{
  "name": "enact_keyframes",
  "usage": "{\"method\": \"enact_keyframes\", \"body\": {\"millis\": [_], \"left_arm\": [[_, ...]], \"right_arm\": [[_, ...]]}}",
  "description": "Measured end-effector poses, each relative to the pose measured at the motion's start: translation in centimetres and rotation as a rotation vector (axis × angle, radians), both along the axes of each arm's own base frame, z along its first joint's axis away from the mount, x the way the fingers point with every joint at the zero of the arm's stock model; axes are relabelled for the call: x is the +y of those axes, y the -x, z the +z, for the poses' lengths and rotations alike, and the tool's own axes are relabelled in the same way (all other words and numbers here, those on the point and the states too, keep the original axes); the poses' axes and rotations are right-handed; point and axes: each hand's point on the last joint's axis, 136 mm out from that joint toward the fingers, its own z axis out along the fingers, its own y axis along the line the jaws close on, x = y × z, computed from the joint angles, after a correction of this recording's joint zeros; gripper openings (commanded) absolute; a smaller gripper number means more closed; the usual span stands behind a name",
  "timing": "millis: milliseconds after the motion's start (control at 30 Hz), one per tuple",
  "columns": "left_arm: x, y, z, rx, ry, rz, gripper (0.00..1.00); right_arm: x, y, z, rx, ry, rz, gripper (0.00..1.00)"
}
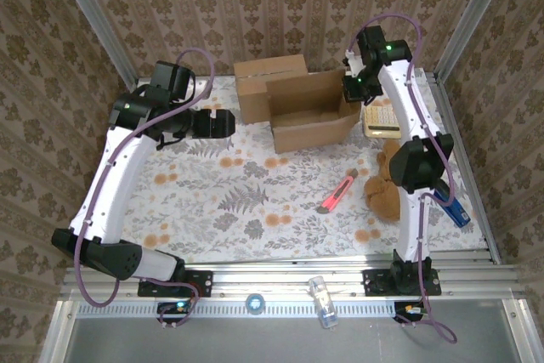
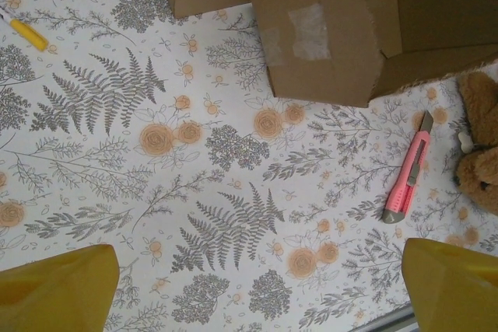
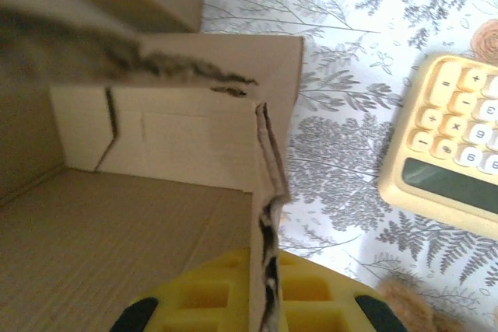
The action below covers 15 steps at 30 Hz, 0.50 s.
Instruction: Unpack the express box
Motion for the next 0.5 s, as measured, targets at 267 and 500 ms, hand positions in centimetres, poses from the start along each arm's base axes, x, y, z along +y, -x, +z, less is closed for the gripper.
{"method": "enact_keyframes", "body": {"millis": [267, 500], "left_arm": [[0.2, 0.4, -0.2, 0.015, -0.007, 0.000, 0.92], [0.3, 0.5, -0.5, 0.025, -0.013, 0.001, 0.93]], "right_arm": [[-2.9, 0.2, -0.9, 0.033, -0.003, -0.052, 0.00], [-4.8, 0.6, -0.9, 0.045, -0.012, -0.106, 0.00]]}}
